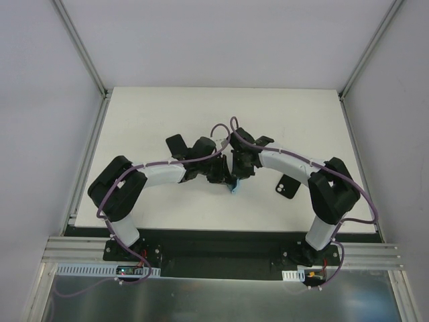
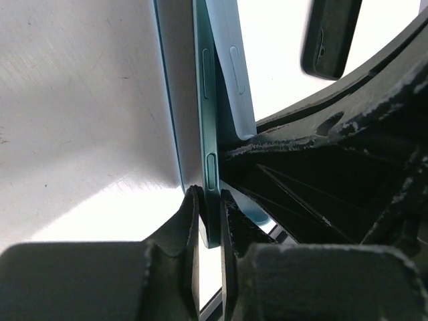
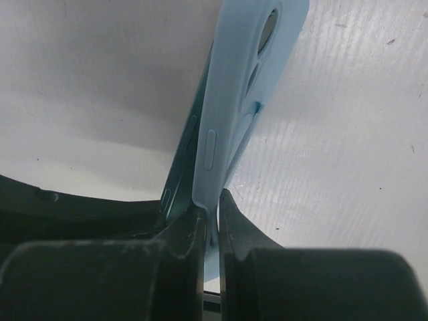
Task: Take the phone out of the phone case
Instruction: Remove the phone case from the phone, then place the phone case at the center of the board.
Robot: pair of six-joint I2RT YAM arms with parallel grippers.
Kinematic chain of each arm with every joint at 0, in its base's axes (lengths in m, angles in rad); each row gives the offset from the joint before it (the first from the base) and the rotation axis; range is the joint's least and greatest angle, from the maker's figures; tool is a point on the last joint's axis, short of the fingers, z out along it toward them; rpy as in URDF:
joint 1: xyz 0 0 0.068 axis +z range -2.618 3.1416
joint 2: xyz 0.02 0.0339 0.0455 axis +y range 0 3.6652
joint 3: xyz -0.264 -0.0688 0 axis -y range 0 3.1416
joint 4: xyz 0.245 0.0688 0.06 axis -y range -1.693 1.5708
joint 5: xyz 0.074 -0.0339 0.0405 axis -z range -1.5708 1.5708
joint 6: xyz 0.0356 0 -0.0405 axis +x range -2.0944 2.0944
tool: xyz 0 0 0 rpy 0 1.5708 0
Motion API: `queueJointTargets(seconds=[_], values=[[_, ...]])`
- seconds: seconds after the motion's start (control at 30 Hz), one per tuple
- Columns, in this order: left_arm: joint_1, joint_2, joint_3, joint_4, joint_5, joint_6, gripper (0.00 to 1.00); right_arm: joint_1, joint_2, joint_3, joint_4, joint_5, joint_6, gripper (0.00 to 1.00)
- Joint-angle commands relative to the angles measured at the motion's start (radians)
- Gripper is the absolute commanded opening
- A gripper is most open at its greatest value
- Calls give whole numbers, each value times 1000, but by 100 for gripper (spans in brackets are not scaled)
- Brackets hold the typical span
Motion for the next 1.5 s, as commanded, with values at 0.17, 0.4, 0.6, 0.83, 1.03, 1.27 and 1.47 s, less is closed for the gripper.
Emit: queueJointTargets(seconds=[0.17, 0.4, 0.6, 0.83, 1.03, 1.27, 1.47], values=[[-11, -91, 81, -48, -12, 60, 0, 9, -43, -120, -21, -86, -79, 1], [37, -205, 147, -151, 69, 104, 0, 8, -184, -221, -84, -2, -161, 1], [118, -249, 156, -167, 211, 80, 0, 9, -360, -308, -52, 1, -214, 1], [209, -300, 150, -241, 221, 104, 0, -52, -474, -347, 6, 33, -152, 1], [273, -294, 116, -253, 181, 92, 0, -192, -520, -433, 218, -42, -60, 1], [290, -139, 207, -250, 193, 92, 0, -348, -382, -459, 440, -230, -45, 8], [319, -2, 276, -250, 218, 104, 0, -367, -344, -439, 394, -175, -53, 83]])
